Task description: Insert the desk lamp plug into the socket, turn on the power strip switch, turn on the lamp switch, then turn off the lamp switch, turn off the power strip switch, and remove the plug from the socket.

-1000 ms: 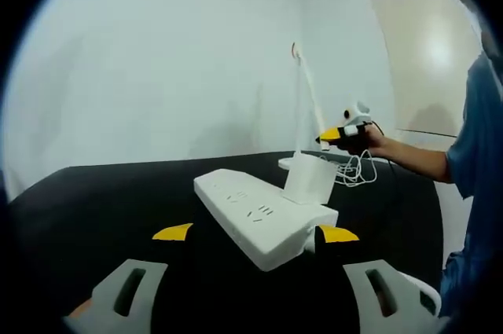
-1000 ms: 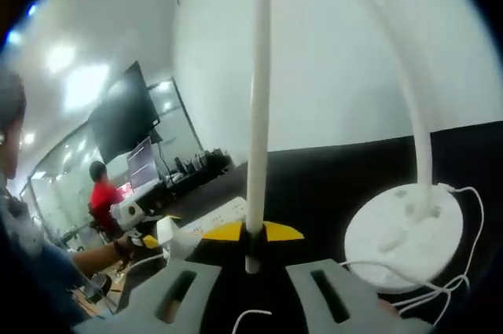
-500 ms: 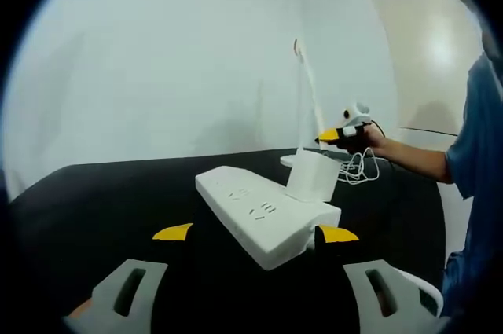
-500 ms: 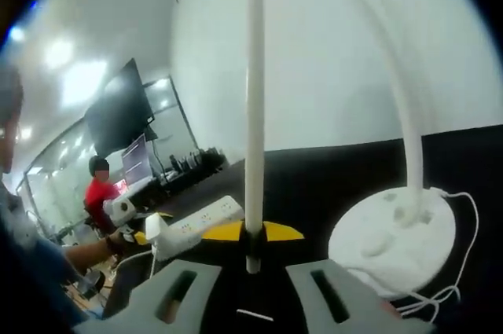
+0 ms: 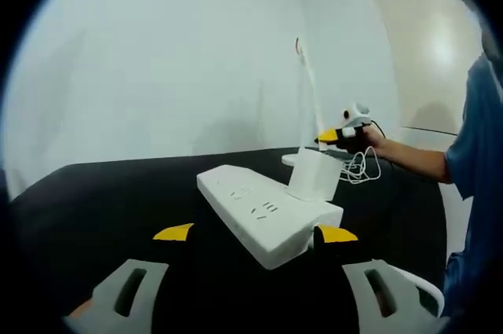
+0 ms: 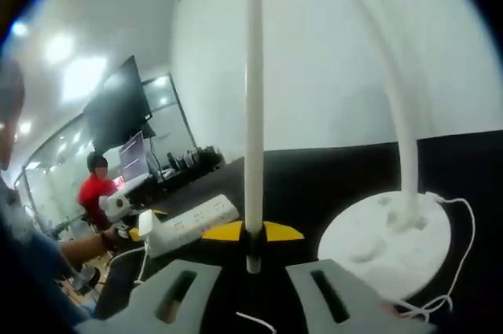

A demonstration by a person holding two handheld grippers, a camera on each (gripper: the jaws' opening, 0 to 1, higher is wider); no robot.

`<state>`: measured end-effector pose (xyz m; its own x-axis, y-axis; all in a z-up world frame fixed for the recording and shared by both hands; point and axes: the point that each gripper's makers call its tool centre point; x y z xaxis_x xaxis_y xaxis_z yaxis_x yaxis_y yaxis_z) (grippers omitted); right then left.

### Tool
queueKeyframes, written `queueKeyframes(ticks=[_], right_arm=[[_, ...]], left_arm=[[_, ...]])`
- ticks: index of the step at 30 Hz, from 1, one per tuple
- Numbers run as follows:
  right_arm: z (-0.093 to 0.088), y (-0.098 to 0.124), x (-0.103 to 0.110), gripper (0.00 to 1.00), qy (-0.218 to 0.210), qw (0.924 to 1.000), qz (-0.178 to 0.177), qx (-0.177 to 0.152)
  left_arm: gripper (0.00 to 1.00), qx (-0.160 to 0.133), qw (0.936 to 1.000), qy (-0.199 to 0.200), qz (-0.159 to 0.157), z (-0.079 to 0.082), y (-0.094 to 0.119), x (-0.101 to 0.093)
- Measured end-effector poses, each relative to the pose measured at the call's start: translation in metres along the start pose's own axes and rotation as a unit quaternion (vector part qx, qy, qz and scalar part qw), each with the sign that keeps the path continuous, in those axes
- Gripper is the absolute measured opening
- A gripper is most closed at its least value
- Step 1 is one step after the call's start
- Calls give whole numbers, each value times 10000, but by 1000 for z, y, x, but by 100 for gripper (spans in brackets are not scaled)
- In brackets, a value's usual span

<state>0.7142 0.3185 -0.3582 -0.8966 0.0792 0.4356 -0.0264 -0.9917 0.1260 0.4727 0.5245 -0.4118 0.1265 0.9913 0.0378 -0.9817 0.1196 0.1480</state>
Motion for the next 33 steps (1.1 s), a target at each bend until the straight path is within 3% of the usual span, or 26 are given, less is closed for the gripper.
queueKeyframes(ticks=[8,12,33], right_arm=[[-1,0,-7,10,68,10000,-38,26],[-9,-5,8,10,147,9998,-95,103],[-1,-1,-25,10,283,9991,-295,130]], left_arm=[[57,3,10000,3,6,-1,0,0],[56,7,10000,1,21,-1,-1,1],[57,-2,10000,23,-4,-1,-1,0]])
Point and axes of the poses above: the point that each gripper's makers call its tool centre point, and the gripper's own axes: y roughly backward along the fingers, x roughly to its left, z roughly out of its top, and after that the axes turned 5 degrees about -y, right-handed
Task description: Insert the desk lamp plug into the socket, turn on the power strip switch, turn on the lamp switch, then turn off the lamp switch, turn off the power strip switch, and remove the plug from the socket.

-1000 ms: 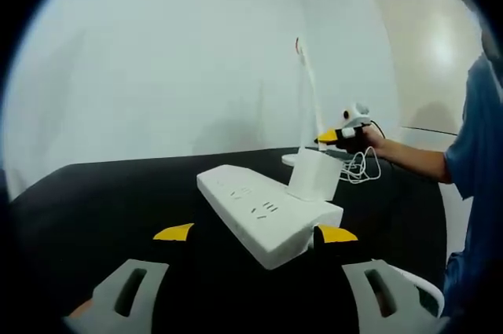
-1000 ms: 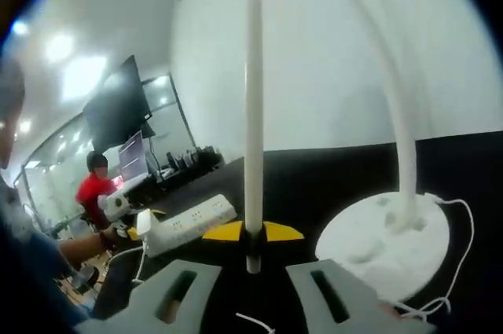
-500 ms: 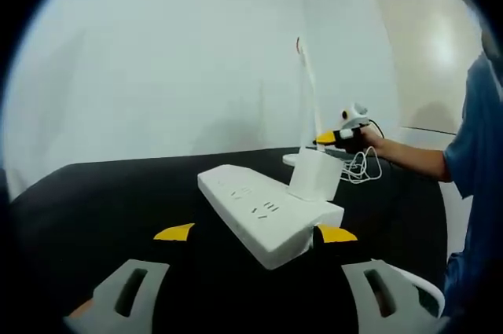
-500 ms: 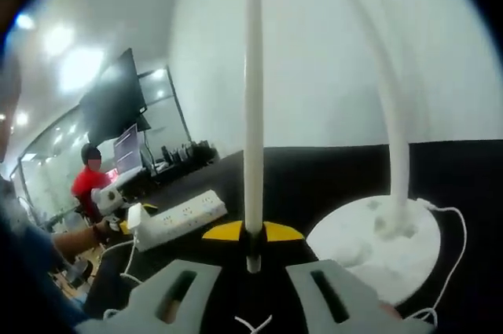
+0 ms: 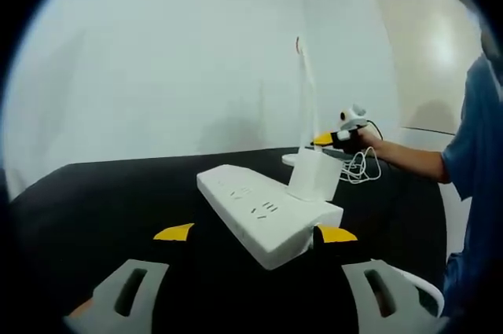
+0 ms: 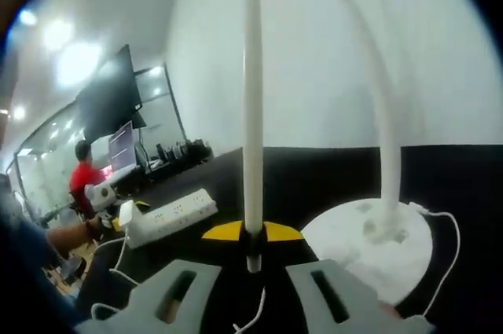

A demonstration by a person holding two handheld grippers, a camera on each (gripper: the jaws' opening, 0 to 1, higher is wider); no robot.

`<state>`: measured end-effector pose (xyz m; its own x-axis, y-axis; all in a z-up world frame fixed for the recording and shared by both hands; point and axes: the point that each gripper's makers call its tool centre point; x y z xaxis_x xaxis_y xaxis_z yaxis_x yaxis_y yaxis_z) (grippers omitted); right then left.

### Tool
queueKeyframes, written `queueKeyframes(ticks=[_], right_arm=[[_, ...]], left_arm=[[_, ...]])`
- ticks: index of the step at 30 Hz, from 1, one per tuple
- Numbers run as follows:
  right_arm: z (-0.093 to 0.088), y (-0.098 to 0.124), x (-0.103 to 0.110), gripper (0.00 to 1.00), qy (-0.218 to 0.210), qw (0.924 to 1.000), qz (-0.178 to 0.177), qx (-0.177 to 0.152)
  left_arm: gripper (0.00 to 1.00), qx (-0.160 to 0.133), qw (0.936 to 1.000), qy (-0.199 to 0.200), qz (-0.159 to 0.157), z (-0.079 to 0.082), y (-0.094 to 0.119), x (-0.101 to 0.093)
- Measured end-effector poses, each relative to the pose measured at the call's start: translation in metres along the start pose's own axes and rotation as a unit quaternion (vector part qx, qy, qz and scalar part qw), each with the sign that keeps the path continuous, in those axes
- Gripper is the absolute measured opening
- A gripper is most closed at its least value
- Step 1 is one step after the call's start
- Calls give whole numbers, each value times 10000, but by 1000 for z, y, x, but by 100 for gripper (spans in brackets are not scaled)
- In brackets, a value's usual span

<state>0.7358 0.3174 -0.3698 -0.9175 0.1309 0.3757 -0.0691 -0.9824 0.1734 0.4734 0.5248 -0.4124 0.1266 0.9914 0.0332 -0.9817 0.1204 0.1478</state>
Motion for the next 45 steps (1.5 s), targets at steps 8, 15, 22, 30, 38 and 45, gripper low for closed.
queueKeyframes(ticks=[8,15,22,30,38,45], right_arm=[[1,-1,-3,10,55,9999,11,-84],[1,1,-3,10,98,9998,-2,-150],[2,2,-8,10,113,9996,-71,-234],[4,3,-16,10,89,9996,-114,-239],[4,2,-24,10,73,9993,-192,-302],[4,1,-28,11,99,9990,-238,-361]], left_arm=[[62,-56,9997,222,-60,2,-2,-3],[62,-20,9998,220,-22,0,-3,-2],[62,-53,9998,198,-29,2,-3,-5],[62,-40,9997,229,-53,1,-8,-6],[62,-58,9998,180,-73,2,-10,-8],[62,-143,9998,96,-133,5,-9,-13]])
Point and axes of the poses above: the point that each gripper's makers call its tool centre point, and the gripper's own axes: y roughly backward along the fingers, x roughly to its left, z roughly out of its top, and after that the axes turned 5 degrees about -y, right-handed
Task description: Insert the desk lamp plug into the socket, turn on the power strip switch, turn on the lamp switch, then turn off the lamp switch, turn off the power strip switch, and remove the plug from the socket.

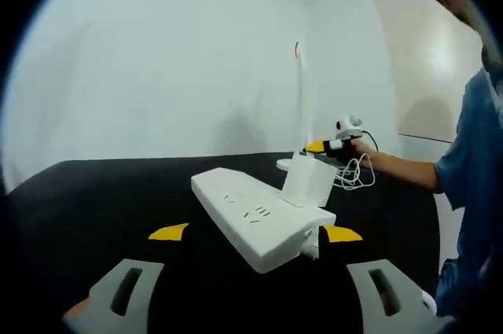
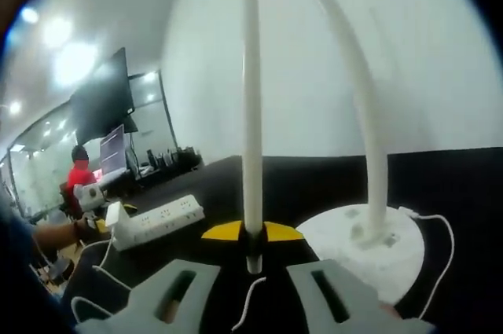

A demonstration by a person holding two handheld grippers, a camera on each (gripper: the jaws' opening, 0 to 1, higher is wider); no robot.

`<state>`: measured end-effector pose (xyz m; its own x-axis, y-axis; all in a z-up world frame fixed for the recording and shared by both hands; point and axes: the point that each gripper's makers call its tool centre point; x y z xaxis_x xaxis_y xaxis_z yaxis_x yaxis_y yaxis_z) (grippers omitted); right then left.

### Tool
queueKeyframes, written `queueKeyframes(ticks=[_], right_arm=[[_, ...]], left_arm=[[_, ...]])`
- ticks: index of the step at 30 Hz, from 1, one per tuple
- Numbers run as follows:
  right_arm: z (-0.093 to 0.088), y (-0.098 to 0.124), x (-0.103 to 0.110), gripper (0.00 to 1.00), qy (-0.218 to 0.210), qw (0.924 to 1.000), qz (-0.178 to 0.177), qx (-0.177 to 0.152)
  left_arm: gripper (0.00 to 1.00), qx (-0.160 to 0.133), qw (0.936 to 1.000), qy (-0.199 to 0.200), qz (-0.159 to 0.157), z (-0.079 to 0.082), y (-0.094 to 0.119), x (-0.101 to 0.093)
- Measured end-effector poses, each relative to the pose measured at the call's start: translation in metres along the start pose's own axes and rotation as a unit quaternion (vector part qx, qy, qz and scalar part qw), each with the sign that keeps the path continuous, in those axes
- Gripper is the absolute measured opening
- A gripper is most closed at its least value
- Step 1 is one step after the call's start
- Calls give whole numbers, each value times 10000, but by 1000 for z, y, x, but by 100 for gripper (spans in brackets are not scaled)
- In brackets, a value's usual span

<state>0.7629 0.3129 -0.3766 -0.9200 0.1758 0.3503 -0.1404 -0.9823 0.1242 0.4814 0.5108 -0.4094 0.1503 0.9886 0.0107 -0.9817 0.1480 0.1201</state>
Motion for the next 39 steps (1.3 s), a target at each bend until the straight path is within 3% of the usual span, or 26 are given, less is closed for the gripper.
queueKeyframes(ticks=[6,23,36,39], right_arm=[[0,-2,-4,11,50,9999,-94,-71],[2,0,-25,12,157,9981,-546,-222],[-4,2,-15,13,157,9980,-576,-212],[-7,0,-19,15,365,9971,-667,-96]], left_arm=[[62,-142,9999,9,8,5,1,0],[62,-136,9999,-7,38,5,1,0],[62,-36,9999,77,76,1,2,4],[62,-50,9999,123,94,2,3,7]])
Point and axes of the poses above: the point that each gripper's makers call its tool centre point, and the gripper's own axes: y roughly backward along the fingers, x roughly to its left, z roughly out of its top, and after that the axes turned 5 degrees about -y, right-handed
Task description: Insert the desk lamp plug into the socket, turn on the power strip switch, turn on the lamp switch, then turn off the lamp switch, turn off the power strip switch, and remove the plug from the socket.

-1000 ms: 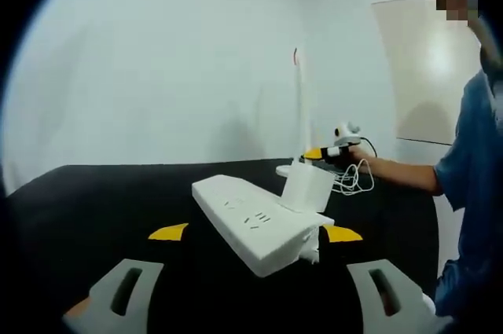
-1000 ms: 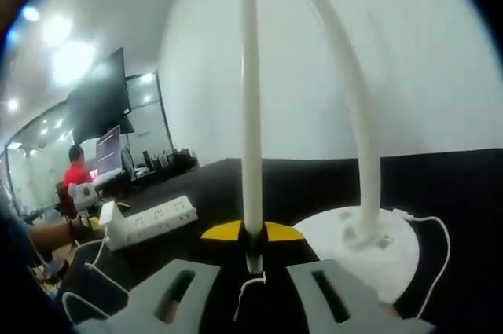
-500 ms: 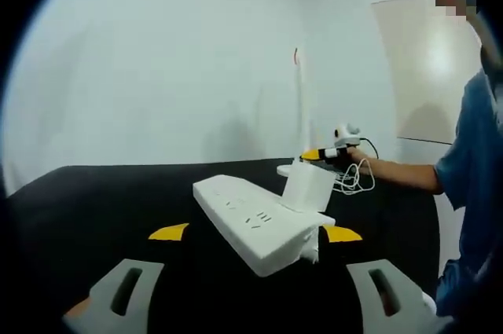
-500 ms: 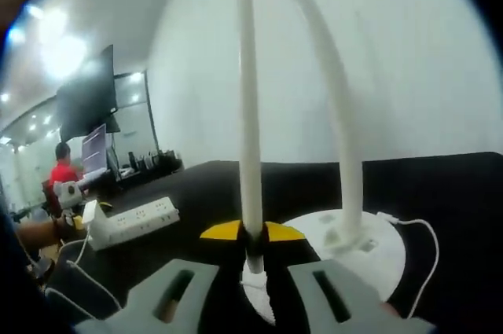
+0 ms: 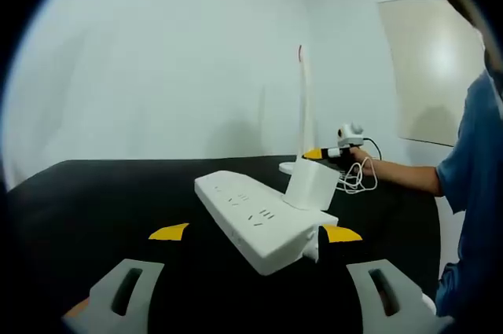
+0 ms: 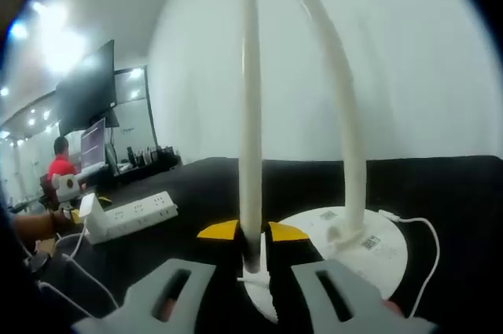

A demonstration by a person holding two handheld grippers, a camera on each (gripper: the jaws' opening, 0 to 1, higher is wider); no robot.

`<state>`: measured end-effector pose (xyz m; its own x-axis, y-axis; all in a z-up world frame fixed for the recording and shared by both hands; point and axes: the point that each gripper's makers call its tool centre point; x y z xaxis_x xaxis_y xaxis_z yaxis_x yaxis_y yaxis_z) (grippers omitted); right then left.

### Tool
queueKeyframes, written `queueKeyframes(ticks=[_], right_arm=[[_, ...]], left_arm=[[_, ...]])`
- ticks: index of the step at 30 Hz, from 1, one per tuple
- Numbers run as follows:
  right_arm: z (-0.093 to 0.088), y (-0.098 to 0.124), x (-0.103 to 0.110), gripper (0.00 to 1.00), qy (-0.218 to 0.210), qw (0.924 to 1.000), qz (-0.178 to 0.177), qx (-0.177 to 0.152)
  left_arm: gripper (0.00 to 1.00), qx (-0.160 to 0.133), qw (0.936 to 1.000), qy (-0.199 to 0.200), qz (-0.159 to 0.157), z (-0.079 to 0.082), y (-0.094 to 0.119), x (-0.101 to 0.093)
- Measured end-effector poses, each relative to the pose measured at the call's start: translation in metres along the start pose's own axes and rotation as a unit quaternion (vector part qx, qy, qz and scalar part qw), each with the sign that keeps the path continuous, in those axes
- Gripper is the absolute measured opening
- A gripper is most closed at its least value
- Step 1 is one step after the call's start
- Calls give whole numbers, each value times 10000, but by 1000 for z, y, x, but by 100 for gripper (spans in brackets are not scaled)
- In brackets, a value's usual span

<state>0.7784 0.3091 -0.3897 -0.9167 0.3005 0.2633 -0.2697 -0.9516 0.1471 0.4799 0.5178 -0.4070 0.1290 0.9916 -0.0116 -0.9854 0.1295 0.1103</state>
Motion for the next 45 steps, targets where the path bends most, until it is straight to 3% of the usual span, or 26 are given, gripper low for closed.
queueKeyframes(ticks=[20,26,30,45], right_arm=[[6,0,0,15,-38,9999,56,-94],[16,4,3,12,-355,9987,212,-308],[17,4,0,11,-90,9996,114,-256],[17,3,-12,12,61,9993,-78,-373]], left_arm=[[62,136,9999,22,10,-5,-1,3],[61,137,9999,14,14,-5,-1,3],[61,134,9999,11,26,-4,-1,3],[61,136,9999,-12,42,-4,-2,3]])
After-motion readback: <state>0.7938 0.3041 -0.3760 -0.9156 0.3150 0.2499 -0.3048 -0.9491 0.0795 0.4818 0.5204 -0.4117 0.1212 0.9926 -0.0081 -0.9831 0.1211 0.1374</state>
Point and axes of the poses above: the point that each gripper's makers call its tool centre point, and the gripper's own axes: y roughly backward along the fingers, x roughly to its left, z roughly out of its top, and after that the axes turned 5 degrees about -y, right-handed
